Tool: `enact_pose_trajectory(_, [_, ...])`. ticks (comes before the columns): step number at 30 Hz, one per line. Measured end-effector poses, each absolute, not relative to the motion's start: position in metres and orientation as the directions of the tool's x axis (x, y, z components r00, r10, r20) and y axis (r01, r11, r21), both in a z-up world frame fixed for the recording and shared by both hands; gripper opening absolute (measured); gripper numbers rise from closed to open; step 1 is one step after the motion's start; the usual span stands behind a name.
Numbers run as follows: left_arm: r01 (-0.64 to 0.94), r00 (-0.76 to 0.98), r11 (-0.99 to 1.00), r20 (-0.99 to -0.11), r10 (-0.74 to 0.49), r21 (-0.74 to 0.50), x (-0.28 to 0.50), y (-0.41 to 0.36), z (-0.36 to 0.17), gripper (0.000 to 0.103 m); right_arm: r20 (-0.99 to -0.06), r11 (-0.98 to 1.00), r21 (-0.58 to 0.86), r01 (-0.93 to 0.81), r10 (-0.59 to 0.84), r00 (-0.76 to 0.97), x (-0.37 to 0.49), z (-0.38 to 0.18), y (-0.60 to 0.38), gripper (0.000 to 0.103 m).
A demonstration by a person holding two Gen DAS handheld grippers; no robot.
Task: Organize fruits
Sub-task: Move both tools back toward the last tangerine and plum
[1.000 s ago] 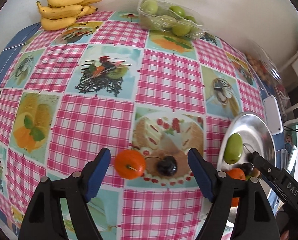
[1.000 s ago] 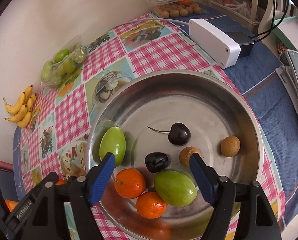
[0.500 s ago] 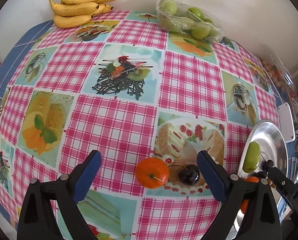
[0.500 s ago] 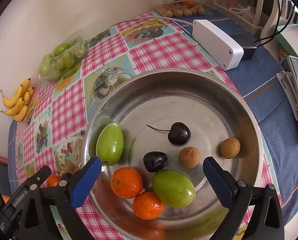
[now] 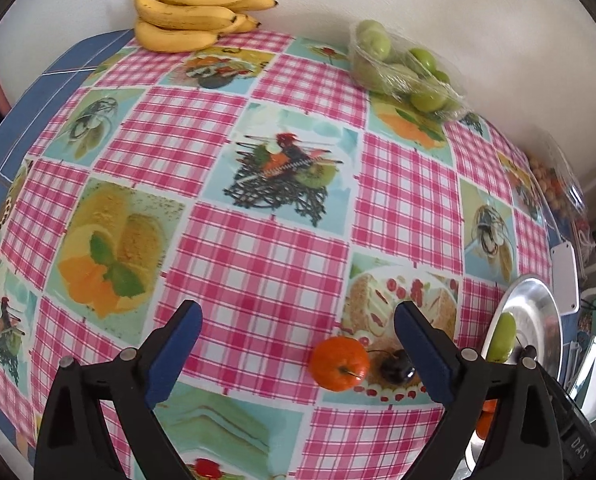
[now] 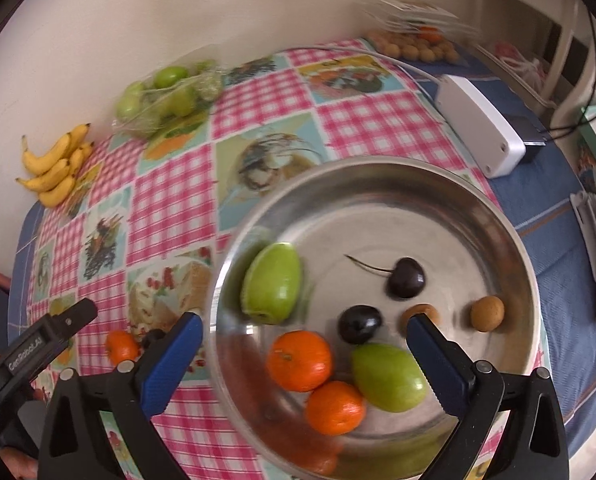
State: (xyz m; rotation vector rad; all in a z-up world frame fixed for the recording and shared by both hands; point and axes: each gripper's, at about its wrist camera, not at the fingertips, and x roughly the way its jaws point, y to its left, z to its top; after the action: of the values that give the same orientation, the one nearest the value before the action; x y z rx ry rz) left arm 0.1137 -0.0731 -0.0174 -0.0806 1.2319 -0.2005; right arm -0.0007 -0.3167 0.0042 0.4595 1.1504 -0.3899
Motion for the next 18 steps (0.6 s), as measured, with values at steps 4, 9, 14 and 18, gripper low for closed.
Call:
enact_pose_trajectory(4, [0.057,0.342,0.981,-0.919,-0.194,-0.185,0.115,-0.059,-0.014,0.097,-0.928,0.860,0.154,0.487,-0.044,0.371,0.005,0.008,-0.299,0.103])
enact_pose_trajectory(9, [0.025,0.348,0.981,-0.918,-0.190,-0.194,0.115,-0.045,-0.014,0.097,-0.925,0.886,0.164,0.434,-0.015,0.380,0.013,0.012,-0.274,0.103])
enact_pose_trajectory(14, [-0.011,0.348,0.978,-0.917,-0.194,-0.211,0.114,-0.031,-0.016,0.097,-0.922,0.903,0.182,0.390,0.019,0.387,0.020,0.011,-0.251,0.103])
enact_pose_trajectory(18, [-0.027,0.345,0.975,-0.918,-0.196,-0.218,0.112,-0.022,-0.017,0.097,-0.920,0.916,0.192,0.352,0.044,0.389,0.026,0.010,-0.233,0.103])
